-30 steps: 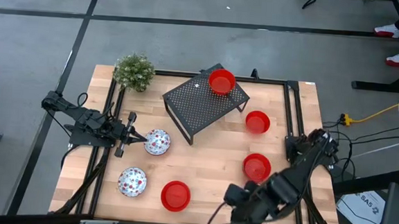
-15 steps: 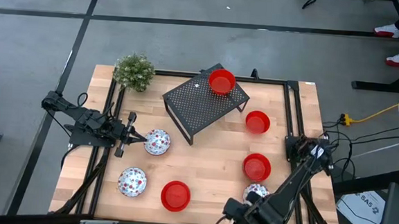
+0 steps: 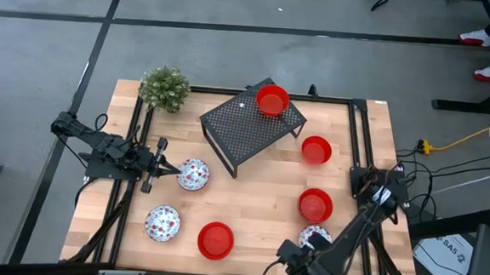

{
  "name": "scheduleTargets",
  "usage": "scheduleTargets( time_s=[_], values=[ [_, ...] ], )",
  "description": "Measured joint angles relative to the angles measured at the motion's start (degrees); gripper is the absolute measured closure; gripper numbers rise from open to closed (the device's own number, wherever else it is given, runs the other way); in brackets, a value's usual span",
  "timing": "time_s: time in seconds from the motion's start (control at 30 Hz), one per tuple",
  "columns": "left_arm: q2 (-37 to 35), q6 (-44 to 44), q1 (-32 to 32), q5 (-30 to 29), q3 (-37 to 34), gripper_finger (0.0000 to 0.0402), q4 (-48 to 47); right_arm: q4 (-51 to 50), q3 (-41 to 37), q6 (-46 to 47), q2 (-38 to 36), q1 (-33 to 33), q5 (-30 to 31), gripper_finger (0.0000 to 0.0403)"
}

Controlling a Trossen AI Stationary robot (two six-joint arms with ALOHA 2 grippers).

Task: Pick & Place Mini bowls
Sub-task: Put the white patterned bowl on the shelf

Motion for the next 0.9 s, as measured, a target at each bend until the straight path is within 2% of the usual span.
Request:
scheduleTargets(
  time_s=[0.5,0.73,0.9],
  values=[
    [0.02,0.00,0.01,0.00,-0.02,0.0398,0.02,-3.17,-0.04,-2.15,6.21,-0.16,2.87,0.0274],
    [0.02,0.00,0.00,0.00,0.00,0.0398,0.02,-2.67,-6.07,-0.10,6.44,-0.18,1.18,0.0274],
    [0.02,0.00,0.00,0.00,-0.01,0.0398,0.02,1.29,-10.71,0.04,6.44,-0.16,-1.12,0.0274]
  ],
)
